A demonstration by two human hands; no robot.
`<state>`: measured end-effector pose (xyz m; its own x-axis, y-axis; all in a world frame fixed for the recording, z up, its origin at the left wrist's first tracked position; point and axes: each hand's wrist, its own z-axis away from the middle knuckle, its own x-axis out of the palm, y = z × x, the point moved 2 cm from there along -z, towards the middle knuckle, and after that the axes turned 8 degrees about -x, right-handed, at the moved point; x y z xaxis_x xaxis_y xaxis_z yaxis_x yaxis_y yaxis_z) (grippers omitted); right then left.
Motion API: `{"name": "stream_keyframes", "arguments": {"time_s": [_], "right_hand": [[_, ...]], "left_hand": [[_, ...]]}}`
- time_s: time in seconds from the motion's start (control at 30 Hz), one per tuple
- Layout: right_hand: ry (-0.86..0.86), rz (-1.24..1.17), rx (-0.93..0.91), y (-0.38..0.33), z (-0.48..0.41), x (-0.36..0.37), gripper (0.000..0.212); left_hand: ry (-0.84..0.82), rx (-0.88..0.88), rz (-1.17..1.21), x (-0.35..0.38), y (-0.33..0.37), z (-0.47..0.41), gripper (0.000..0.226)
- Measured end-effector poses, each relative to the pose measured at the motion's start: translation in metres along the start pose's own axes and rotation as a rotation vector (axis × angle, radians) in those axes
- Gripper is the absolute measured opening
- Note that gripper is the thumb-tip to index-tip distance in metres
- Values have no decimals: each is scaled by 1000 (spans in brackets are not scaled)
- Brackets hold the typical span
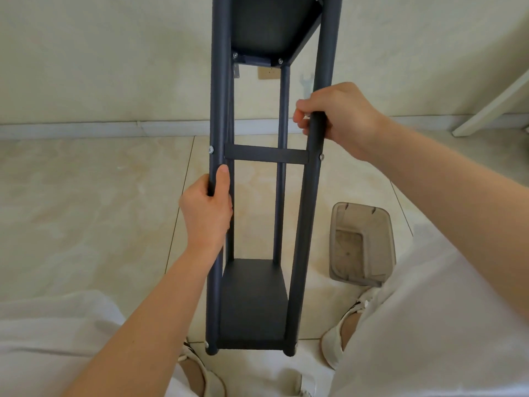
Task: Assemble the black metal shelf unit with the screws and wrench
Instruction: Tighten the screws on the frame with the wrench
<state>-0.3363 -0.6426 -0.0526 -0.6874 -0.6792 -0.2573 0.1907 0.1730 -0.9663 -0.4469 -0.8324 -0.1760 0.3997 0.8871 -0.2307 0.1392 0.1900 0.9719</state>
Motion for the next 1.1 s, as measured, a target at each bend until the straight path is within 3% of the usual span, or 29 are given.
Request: {"name": "stream_keyframes", "arguments": {"time_s": [0.4, 0.53, 0.67, 1.1], "right_hand": [[-111, -219, -185, -15, 12, 4, 28], [-118, -252, -169, -18, 15, 7, 29], [-147, -272, -170, -21, 18, 13, 24], [-106, -312, -93, -16, 18, 36, 23]], "left_hand": [[-47, -88, 114, 3, -7, -16, 55], [-53, -77, 103, 8, -12, -16, 53], [-12, -35, 16, 7, -17, -20, 55], [82, -10, -248, 2, -16, -25, 26]]}}
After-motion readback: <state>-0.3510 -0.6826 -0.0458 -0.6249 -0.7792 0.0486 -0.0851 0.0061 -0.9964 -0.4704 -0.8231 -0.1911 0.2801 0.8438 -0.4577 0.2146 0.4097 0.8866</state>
